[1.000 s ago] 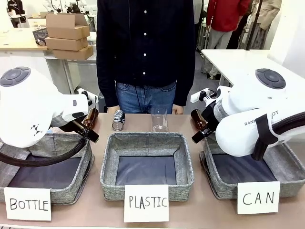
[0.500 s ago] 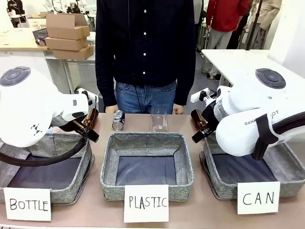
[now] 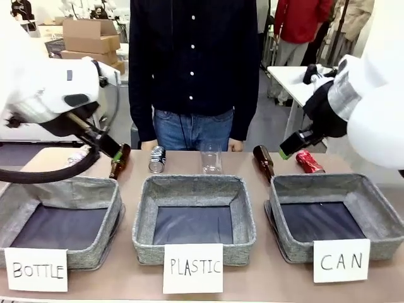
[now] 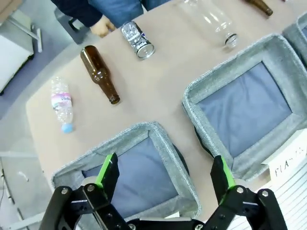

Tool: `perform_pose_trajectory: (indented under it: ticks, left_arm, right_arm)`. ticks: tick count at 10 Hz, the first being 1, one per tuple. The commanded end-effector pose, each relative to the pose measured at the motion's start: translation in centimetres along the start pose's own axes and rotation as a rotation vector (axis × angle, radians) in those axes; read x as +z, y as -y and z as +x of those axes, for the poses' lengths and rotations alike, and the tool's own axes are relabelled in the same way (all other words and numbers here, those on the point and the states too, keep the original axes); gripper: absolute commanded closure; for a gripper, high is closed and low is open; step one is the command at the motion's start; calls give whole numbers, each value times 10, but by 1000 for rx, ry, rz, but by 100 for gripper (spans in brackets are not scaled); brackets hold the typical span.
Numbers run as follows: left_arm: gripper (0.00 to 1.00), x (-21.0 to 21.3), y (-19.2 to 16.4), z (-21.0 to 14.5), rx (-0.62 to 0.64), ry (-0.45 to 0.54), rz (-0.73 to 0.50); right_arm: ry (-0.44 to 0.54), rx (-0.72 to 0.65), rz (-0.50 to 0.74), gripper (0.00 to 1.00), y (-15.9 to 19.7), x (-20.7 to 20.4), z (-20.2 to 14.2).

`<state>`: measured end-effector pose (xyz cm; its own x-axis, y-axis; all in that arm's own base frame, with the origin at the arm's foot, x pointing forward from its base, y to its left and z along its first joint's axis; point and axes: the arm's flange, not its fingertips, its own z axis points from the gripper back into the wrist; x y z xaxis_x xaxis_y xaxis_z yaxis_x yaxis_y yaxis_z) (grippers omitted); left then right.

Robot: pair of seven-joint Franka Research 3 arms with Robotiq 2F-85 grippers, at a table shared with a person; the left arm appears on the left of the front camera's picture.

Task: Sort the can waste into the basket.
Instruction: Pick up the can waste from the table and place it in the right Fabric basket.

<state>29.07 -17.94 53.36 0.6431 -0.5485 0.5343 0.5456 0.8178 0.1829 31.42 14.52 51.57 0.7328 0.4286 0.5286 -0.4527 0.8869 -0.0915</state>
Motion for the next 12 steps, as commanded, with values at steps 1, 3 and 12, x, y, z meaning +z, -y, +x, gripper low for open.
perform_pose_trajectory:
  ticks: [1, 3, 12]
  left_arm:
    - [0, -8, -2, 2, 3, -2, -2]
    - [0, 7, -21, -10, -163, 154, -541]
    - [0, -25, -117, -53, 432, 307, -914]
  right_arm:
    - [-3, 0, 2, 0, 1, -7, 2]
    - [27, -166, 250, 0, 21, 6, -9]
    - [159, -523, 1120, 0, 130, 42, -76]
